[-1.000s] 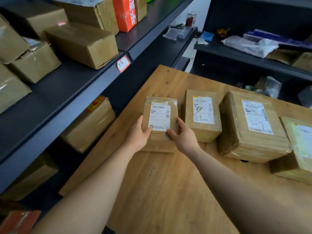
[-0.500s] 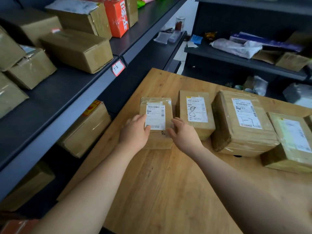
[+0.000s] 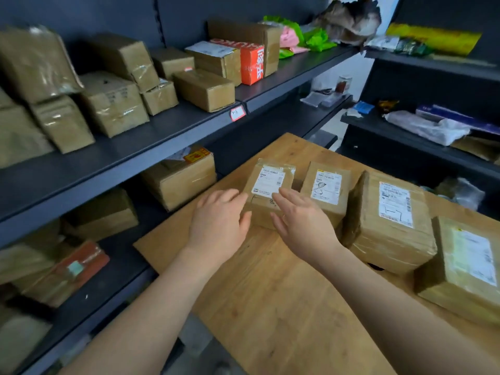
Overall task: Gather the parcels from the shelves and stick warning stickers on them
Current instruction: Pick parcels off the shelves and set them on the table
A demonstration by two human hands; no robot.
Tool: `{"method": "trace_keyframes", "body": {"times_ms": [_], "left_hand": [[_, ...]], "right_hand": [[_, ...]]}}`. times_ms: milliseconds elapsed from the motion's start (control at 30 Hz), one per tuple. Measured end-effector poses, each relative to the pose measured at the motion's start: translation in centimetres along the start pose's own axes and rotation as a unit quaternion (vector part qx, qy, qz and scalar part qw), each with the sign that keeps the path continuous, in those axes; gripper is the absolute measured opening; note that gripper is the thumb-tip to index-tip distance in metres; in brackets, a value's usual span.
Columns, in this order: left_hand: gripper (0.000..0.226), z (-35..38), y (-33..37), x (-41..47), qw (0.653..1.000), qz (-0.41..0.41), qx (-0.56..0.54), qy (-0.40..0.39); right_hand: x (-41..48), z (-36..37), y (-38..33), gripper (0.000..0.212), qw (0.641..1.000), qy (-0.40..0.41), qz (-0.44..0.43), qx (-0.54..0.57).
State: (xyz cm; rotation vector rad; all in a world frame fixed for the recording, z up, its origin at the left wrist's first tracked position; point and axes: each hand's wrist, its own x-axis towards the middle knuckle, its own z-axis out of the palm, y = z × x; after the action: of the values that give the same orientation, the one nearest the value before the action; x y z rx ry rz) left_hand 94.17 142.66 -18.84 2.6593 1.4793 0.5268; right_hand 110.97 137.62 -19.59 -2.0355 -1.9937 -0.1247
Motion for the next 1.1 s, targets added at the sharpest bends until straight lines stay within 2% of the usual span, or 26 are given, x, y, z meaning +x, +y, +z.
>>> {"method": "trace_keyframes", "body": {"times_ms": [100, 300, 500, 833, 1000, 1100], "left_hand": [[0.044, -1.6, 0.8, -4.6, 0.999, -0.047, 0.017, 0.019], [0.041, -5.7, 1.8, -13.9, 0.988, -0.134, 0.051, 0.063], [0.044, -10.7, 0.4, -22.8, 0.96, -0.238, 0.088, 0.114], [0.041, -19.3, -2.9, -41.0, 0.881, -0.407, 0.163, 0.179], [0.046, -24.0, -4.0, -52.6, 0.829, -0.489, 0.195, 0.191], [0.036, -27.0, -4.0, -59.8, 0.791, -0.533, 0.227, 0.197]], "right_hand": [[-2.5, -1.2, -1.4, 0.037, 0.997, 0.026, -0.071, 0.007], [-6.5, -3.5, -6.1, 0.045, 0.983, 0.031, -0.176, 0.052], [-9.5, -5.8, -14.0, 0.043, 0.95, 0.057, -0.293, 0.091], [-16.7, -7.5, -32.3, 0.04, 0.857, 0.072, -0.48, 0.173], [-23.7, -9.0, -42.9, 0.041, 0.801, 0.04, -0.551, 0.23], [-28.7, -10.4, -49.0, 0.038, 0.763, 0.047, -0.589, 0.264]]}}
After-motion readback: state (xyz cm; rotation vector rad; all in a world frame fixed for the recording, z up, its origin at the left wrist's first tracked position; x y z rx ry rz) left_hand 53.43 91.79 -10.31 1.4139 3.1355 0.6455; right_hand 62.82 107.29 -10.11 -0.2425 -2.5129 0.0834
